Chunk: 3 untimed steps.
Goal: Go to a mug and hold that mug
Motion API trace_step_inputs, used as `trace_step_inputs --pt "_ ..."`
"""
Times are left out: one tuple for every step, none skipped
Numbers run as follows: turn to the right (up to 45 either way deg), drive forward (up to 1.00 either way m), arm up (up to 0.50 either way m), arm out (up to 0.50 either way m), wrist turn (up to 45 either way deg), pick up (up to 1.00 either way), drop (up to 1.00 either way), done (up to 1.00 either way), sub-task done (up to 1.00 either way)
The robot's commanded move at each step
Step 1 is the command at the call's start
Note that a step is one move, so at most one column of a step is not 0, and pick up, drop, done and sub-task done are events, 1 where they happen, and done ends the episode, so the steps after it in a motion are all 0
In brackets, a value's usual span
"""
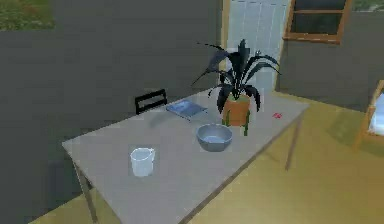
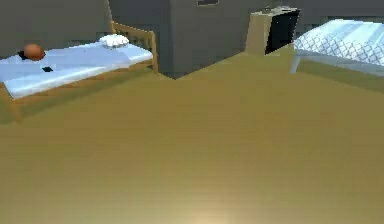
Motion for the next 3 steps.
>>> trace_step_inputs --pt "-45.0 0.0 0.0 0.0 0.0 0.0 0.0 0.0 0.0" --pt "-45.0 0.0 0.0 0.0 0.0 0.0 0.0 0.0 0.0" --pt "-12.0 0.0 0.0 0.0 0.0 0.0 0.0 0.0 0.0"
